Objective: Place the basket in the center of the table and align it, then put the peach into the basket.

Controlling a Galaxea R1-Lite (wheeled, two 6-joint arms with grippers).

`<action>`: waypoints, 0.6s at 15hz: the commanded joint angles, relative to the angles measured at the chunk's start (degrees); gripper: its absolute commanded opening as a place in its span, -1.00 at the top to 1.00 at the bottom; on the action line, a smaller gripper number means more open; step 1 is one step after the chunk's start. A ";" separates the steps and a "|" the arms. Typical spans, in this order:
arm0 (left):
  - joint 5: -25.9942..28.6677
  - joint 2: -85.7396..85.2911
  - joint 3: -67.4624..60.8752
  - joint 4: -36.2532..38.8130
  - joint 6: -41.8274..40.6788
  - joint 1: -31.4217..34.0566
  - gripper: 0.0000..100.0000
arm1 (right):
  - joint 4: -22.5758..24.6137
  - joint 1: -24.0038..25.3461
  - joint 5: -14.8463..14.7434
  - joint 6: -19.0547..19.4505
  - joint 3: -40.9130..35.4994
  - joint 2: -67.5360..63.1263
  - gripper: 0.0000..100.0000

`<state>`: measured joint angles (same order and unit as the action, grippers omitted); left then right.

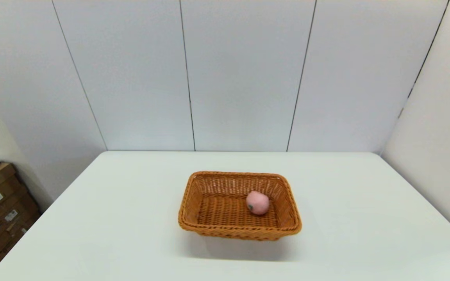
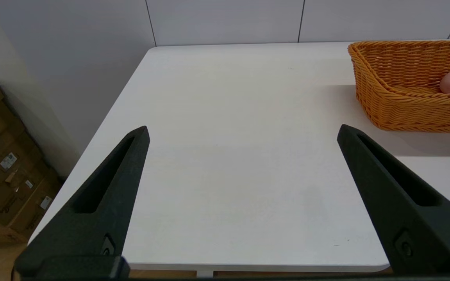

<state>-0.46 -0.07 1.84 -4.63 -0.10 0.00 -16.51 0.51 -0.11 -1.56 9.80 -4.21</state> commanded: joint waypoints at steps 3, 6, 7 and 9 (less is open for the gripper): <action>0.02 -0.01 0.00 -0.03 0.01 0.00 -1.00 | 2.62 -0.07 0.02 5.69 -4.53 4.29 -1.00; -0.06 -0.01 0.00 -0.03 0.01 0.00 -1.00 | 2.53 -0.07 -0.24 3.41 -4.53 4.29 -1.00; -0.06 -0.01 0.00 -0.03 0.01 0.00 -1.00 | 2.53 -0.07 -0.24 3.23 -4.53 4.29 -1.00; 0.02 -0.01 0.00 -0.03 0.01 0.00 -1.00 | 2.62 -0.07 -0.33 2.97 -4.53 4.29 -1.00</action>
<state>-0.49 -0.07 1.84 -4.63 -0.10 0.00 -13.89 0.41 -0.38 1.56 5.27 0.00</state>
